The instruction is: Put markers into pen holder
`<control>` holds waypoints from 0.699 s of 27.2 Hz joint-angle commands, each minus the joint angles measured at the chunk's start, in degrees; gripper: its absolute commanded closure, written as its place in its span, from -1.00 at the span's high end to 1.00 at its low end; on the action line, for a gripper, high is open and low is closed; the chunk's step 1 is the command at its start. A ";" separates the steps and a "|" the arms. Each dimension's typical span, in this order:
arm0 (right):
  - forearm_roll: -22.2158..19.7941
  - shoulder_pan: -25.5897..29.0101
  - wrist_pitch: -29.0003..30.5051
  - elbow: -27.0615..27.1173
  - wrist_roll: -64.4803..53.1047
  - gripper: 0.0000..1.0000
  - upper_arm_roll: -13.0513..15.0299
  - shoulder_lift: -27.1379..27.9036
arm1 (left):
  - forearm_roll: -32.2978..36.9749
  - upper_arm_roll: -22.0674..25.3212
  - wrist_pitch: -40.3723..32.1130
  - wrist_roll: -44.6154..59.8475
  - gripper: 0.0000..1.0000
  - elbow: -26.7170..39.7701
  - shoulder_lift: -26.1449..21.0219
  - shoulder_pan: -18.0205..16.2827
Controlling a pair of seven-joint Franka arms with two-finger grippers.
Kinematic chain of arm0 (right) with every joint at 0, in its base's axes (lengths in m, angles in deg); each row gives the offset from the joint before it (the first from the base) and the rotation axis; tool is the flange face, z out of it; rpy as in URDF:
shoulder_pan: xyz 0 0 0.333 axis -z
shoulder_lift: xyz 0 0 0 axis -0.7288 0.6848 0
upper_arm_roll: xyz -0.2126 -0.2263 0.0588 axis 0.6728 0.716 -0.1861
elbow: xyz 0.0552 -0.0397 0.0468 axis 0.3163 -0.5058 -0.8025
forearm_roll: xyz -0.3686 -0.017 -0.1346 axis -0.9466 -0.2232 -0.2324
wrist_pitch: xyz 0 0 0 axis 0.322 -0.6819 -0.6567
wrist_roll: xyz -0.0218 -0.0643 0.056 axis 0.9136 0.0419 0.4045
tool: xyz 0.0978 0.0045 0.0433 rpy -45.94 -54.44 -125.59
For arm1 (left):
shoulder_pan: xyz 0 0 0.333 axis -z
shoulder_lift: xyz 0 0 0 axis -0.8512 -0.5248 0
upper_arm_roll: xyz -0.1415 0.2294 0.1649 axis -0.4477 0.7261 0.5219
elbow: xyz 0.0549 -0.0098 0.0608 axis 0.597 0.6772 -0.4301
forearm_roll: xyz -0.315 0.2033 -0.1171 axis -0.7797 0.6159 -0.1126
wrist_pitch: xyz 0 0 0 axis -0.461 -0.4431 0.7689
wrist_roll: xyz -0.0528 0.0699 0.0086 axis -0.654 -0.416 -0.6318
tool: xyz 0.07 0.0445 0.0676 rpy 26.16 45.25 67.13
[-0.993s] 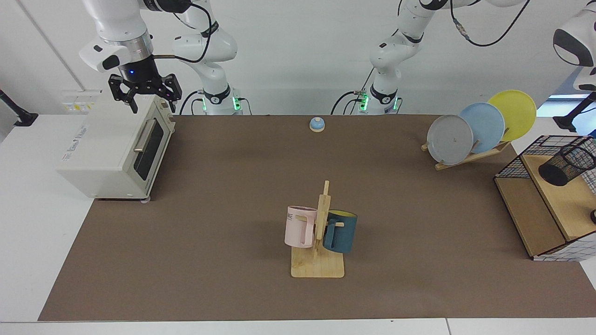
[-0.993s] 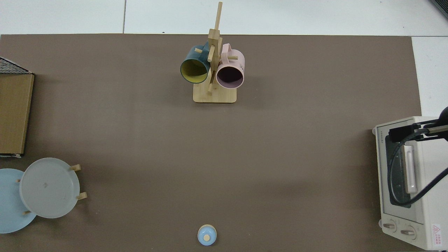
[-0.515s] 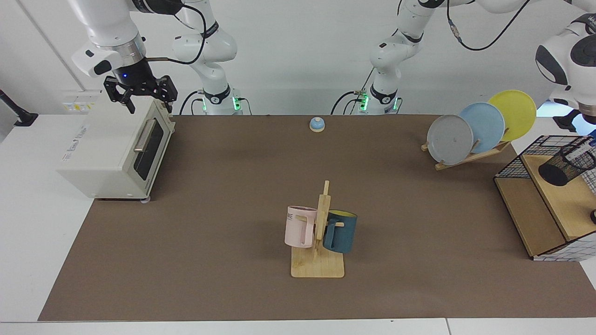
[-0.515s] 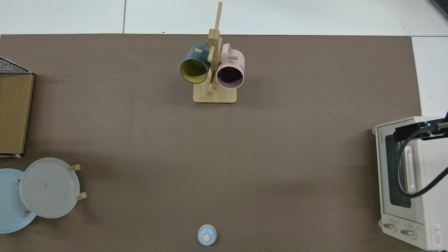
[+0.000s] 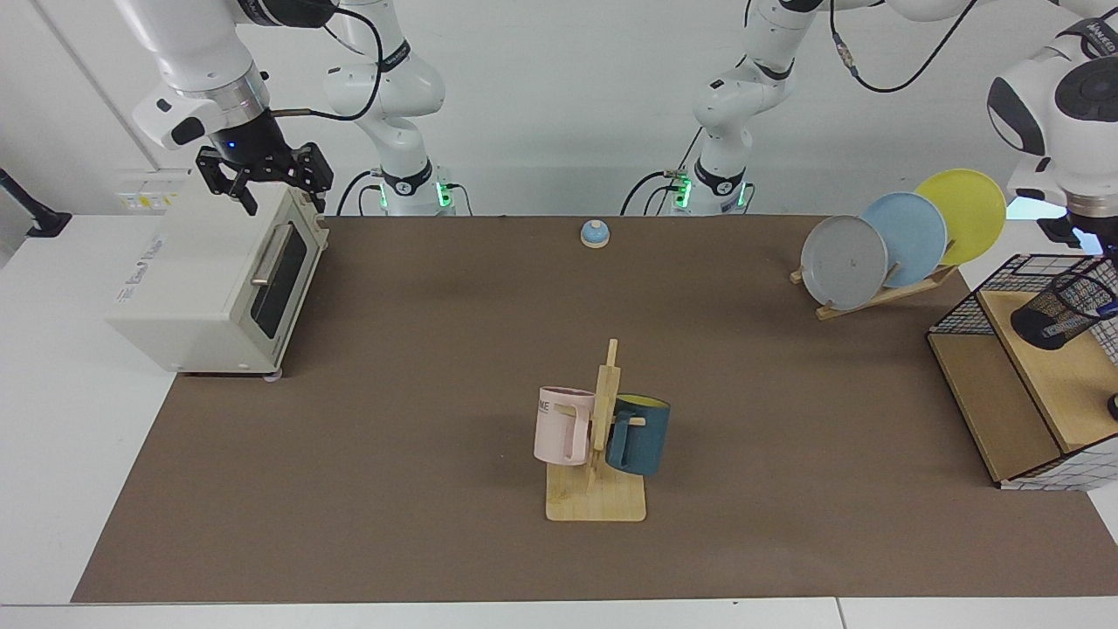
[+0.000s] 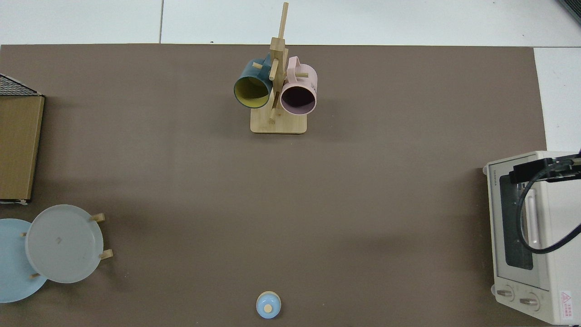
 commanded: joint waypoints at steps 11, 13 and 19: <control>1.04 0.52 0.68 -0.73 -1.08 1.00 -0.70 -1.15 | -19.27 -3.32 -4.92 28.11 1.00 2.80 1.33 5.01; 1.04 0.52 0.68 -0.73 -1.16 1.00 -0.79 -1.06 | -21.90 -4.81 -5.26 35.39 1.00 2.89 1.33 5.45; 1.04 0.52 0.68 -0.73 -1.08 1.00 -0.70 -1.06 | -30.16 -8.59 -7.12 57.89 1.00 2.81 1.16 7.12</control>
